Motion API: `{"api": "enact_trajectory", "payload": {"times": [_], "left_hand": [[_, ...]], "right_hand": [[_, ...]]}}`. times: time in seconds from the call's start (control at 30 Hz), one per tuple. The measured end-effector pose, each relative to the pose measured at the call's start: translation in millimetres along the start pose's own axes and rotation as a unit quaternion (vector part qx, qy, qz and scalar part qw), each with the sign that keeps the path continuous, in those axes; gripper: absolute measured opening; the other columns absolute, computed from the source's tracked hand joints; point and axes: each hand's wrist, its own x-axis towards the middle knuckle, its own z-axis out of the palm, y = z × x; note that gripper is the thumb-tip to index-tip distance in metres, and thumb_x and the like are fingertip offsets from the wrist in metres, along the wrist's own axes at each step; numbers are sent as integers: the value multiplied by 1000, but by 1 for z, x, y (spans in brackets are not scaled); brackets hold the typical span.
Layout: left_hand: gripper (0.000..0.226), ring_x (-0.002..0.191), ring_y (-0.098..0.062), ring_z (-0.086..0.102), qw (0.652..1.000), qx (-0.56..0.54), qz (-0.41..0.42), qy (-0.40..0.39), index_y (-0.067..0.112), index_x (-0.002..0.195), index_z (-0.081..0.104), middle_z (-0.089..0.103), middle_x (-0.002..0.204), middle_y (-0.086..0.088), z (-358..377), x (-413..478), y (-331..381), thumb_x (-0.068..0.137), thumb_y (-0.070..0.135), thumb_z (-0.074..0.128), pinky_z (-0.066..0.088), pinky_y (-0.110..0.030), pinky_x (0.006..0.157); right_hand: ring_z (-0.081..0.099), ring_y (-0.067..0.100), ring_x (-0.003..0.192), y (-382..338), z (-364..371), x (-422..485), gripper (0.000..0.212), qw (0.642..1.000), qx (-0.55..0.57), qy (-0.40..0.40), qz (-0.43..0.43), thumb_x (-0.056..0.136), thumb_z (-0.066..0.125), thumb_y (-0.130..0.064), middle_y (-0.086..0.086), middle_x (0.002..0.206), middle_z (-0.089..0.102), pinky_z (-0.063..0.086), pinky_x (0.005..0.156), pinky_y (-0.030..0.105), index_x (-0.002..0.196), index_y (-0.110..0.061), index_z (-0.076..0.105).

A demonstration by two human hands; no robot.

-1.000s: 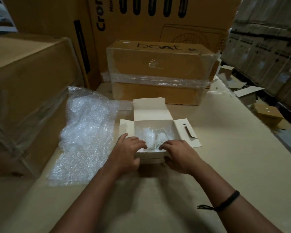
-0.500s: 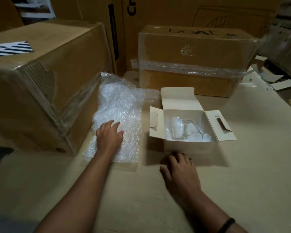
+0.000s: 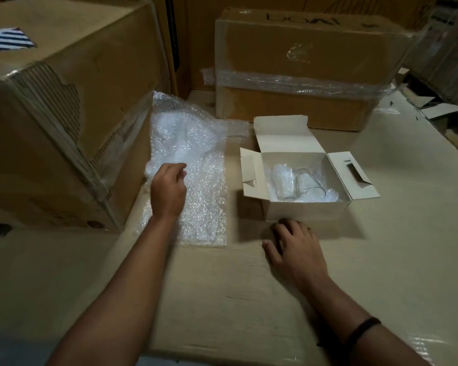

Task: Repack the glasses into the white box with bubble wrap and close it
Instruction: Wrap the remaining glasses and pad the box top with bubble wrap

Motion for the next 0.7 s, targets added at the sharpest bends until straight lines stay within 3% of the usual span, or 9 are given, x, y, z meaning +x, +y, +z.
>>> {"api": "enact_trajectory", "payload": {"times": [0.13, 0.27, 0.37, 0.47, 0.57, 0.63, 0.7], "left_hand": [[18, 82, -16, 62, 996, -28, 71, -46, 7, 96, 73, 68, 92, -6, -15, -46, 28, 82, -3, 67, 45, -20, 76], [17, 74, -15, 63, 982, -47, 93, -157, 14, 88, 73, 67, 86, 2, -25, -105, 47, 78, 2, 67, 51, -28, 68], [18, 74, -14, 64, 966, -52, 114, -226, 20, 88, 73, 68, 87, 6, -30, -137, 61, 75, 13, 62, 52, -25, 64], [21, 75, -14, 64, 951, -59, 158, -261, 21, 89, 72, 67, 89, 7, -28, -155, 68, 73, 8, 65, 53, -28, 64], [25, 78, -15, 64, 944, -89, 141, -285, 19, 93, 71, 67, 91, 5, -25, -162, 70, 76, 5, 59, 54, -33, 65], [26, 78, -16, 63, 943, -102, 119, -293, 19, 94, 70, 67, 92, 3, -25, -163, 73, 78, 10, 52, 52, -36, 66], [27, 80, -17, 63, 946, -116, 108, -283, 17, 94, 70, 67, 93, 2, -26, -162, 75, 79, 17, 47, 52, -37, 67]], "right_hand": [[57, 24, 98, 0, 0, 1, 37, 1000, 11, 6, 4, 82, 46, -53, 0, 109, 61, 43, 86, 38, 100, -24, 62], [57, 24, 99, 3, 4, 3, 38, 999, 43, 0, 11, 84, 44, -50, 0, 108, 63, 44, 86, 38, 101, -23, 65], [58, 17, 91, 7, -2, 3, 38, 990, 141, 9, 6, 91, 41, -50, -6, 94, 66, 46, 82, 36, 88, -23, 68], [53, 7, 64, -1, -24, 2, 48, 942, 327, -7, 67, 91, 40, -59, -9, 62, 56, 43, 63, 33, 66, -23, 58], [58, 0, 66, -29, -40, 12, 45, 901, 413, -85, 103, 83, 52, -69, -12, 69, 64, 45, 64, 24, 80, -27, 66], [59, -4, 73, -51, -41, 27, 38, 892, 419, -132, 107, 78, 63, -62, -15, 80, 64, 45, 69, 18, 95, -27, 65], [48, 2, 60, -68, -38, 41, 21, 906, 389, -131, 104, 84, 72, -39, -11, 67, 54, 40, 59, 22, 80, -23, 58]]}}
